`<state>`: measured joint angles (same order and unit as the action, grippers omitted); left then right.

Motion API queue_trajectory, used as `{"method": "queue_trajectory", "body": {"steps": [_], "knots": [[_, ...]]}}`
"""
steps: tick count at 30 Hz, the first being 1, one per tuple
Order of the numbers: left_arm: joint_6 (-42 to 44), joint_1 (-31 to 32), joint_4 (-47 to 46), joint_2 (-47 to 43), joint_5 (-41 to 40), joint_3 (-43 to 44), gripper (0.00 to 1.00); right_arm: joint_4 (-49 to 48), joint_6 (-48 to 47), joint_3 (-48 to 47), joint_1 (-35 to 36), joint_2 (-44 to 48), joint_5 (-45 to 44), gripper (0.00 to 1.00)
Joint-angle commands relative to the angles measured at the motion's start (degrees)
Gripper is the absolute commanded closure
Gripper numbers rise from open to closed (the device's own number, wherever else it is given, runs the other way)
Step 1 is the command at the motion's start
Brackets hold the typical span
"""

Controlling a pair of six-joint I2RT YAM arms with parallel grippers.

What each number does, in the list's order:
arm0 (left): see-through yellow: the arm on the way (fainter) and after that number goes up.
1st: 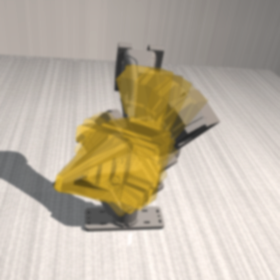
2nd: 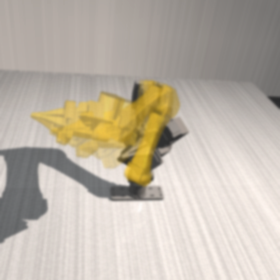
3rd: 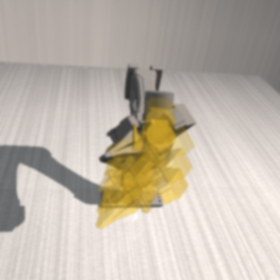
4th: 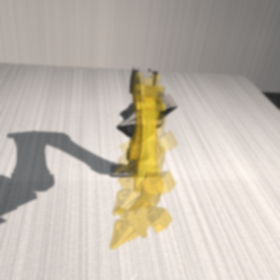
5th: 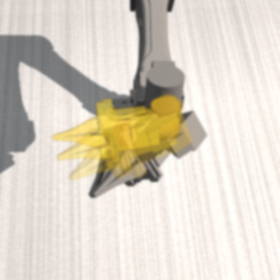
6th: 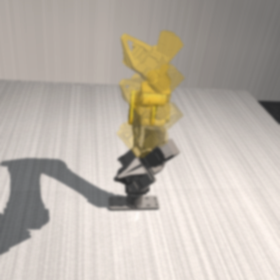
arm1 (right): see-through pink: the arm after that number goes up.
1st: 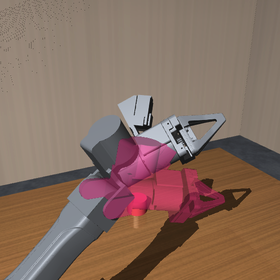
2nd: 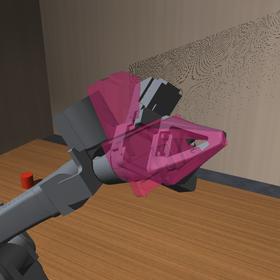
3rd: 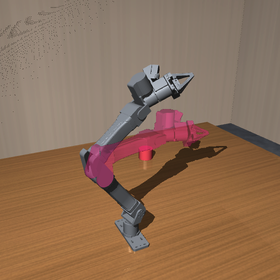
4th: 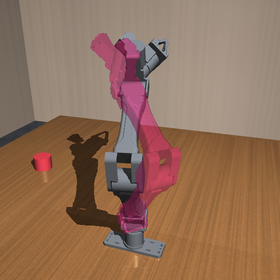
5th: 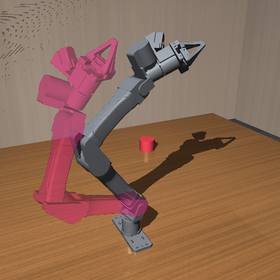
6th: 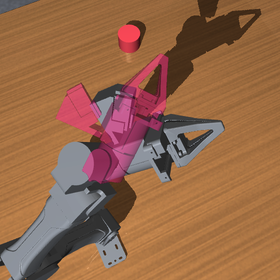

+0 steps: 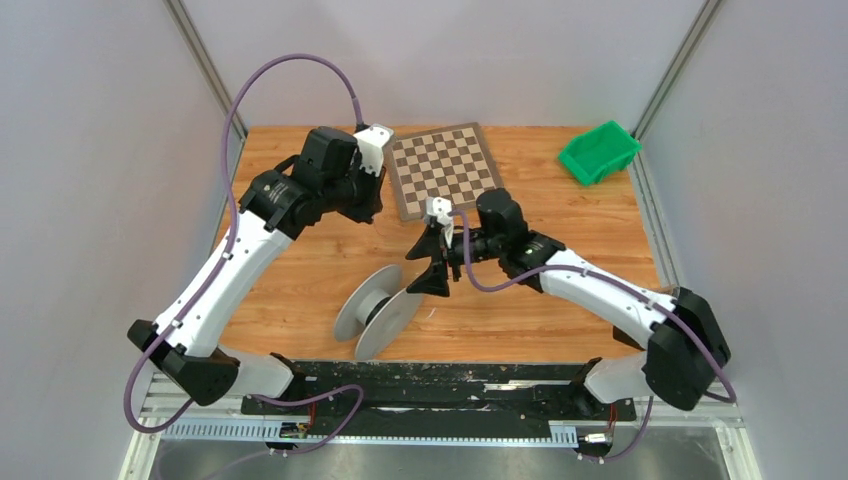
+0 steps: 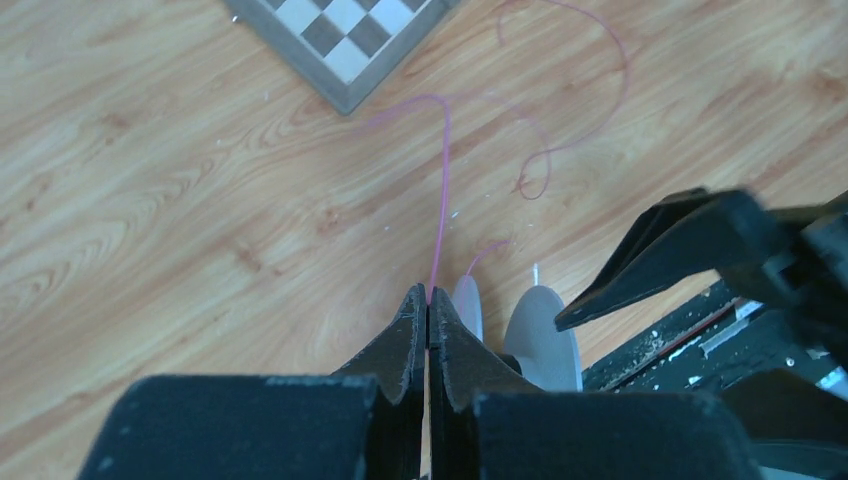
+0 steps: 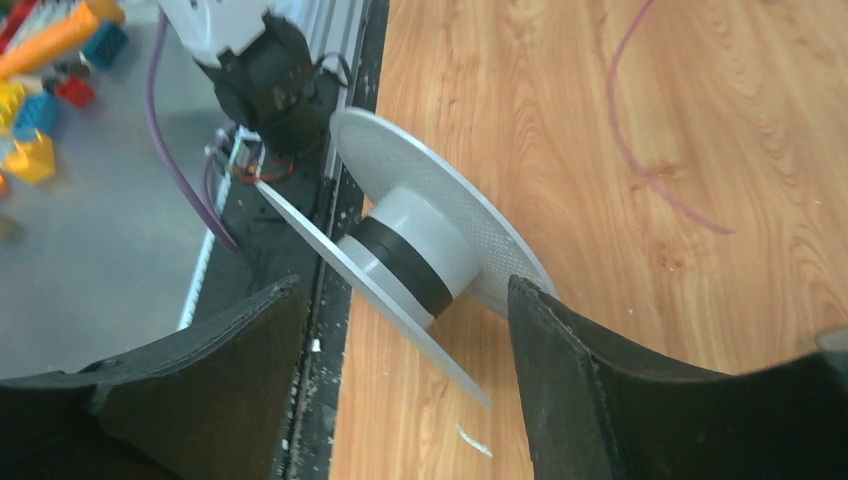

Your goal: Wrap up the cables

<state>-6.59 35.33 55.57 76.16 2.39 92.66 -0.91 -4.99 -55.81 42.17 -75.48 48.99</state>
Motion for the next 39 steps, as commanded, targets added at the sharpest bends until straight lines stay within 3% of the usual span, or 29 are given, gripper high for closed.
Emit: {"method": "queue_trajectory", "body": {"steps": [1,8,14,20,24,27,34,39], "knots": [[-3.7,-1.0,5.5,1.6,-0.9,4.0,1.00,-3.4,-13.3,-4.4,1.5,-6.0,5.9,0.27],[-3.8,-1.3,4.3,-0.6,-0.7,-0.2,1.00,-2.4,-18.4,-4.4,2.8,-12.9,16.7,0.28],[-4.9,-3.3,3.5,-0.9,0.0,-2.4,1.00,-2.4,-18.6,-5.2,6.8,-16.2,17.9,0.35],[-3.4,-4.4,3.4,-0.9,0.4,-2.8,1.00,-2.8,-18.5,-5.3,8.6,-16.9,14.4,0.69],[2.8,-4.4,2.9,-1.9,4.9,-4.6,1.00,-2.8,-18.5,-3.6,6.0,-12.6,11.4,0.86],[4.5,-4.5,-0.1,-3.4,7.5,-7.7,1.00,-1.6,-21.0,-1.6,4.2,-9.8,9.1,0.93],[6.2,-4.1,-1.3,-2.3,11.8,-6.7,1.00,-0.5,-25.8,1.5,-5.8,-7.7,15.8,0.95],[11.6,-2.6,0.0,-2.5,11.4,-5.0,1.00,4.9,-36.6,1.1,-9.5,-8.1,19.9,0.97]]}}
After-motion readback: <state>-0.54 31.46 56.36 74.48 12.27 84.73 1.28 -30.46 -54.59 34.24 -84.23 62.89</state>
